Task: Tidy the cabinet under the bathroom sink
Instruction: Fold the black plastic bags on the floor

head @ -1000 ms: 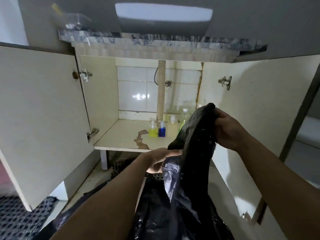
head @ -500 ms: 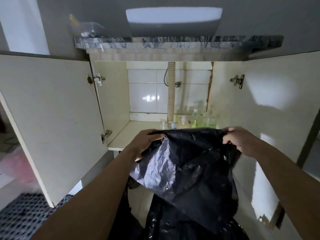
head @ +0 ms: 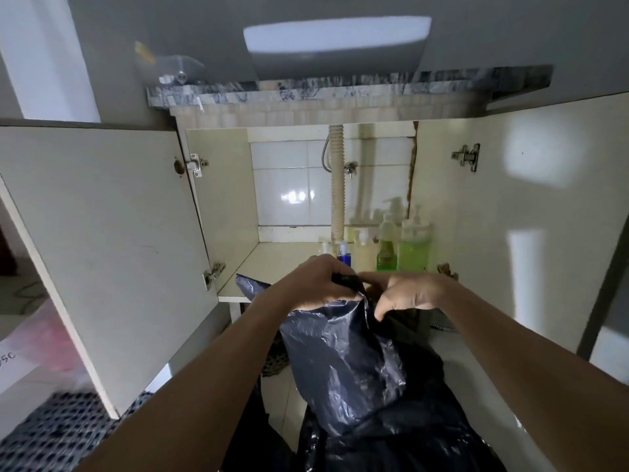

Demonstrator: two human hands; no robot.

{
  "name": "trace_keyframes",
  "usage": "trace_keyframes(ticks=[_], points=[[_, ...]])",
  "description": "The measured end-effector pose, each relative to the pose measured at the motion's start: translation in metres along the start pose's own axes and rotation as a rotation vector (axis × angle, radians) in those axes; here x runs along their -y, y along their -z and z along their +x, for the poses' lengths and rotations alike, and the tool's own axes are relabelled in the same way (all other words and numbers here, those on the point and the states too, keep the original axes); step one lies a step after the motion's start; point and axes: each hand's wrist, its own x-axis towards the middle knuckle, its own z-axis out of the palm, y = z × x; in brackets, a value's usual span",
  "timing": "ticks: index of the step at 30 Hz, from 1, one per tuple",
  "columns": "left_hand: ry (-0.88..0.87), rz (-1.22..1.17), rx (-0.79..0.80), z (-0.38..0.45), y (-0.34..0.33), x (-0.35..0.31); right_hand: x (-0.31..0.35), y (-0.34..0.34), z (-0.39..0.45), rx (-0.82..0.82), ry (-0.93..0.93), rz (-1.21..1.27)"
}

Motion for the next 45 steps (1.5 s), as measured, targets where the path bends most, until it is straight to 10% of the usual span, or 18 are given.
trace_keyframes(ticks=[20,28,35,38,45], points=[[0.451,0.092,0.135,-0.025,-0.013,0.067,0.009,0.026,-0.034,-0.383,0.156,-0.12],[0.426,0.293,-0.28,-0.011,-0.005,0.064,-0.018,0.048,-0.04,-0.621,-0.014,-0.129],[0.232,0.389,-0.349,-0.002,0.004,0.036,-0.003,0.062,-0.058,-0.642,-0.247,-0.553],[0.136,0.419,-0.381,0.0,0.003,0.022,0.019,0.048,-0.055,-0.435,0.048,-0.398],[0.066,0.351,-0.435,-0.005,0.01,0.015,-0.026,-0.004,-0.008,-0.15,-0.243,-0.298]])
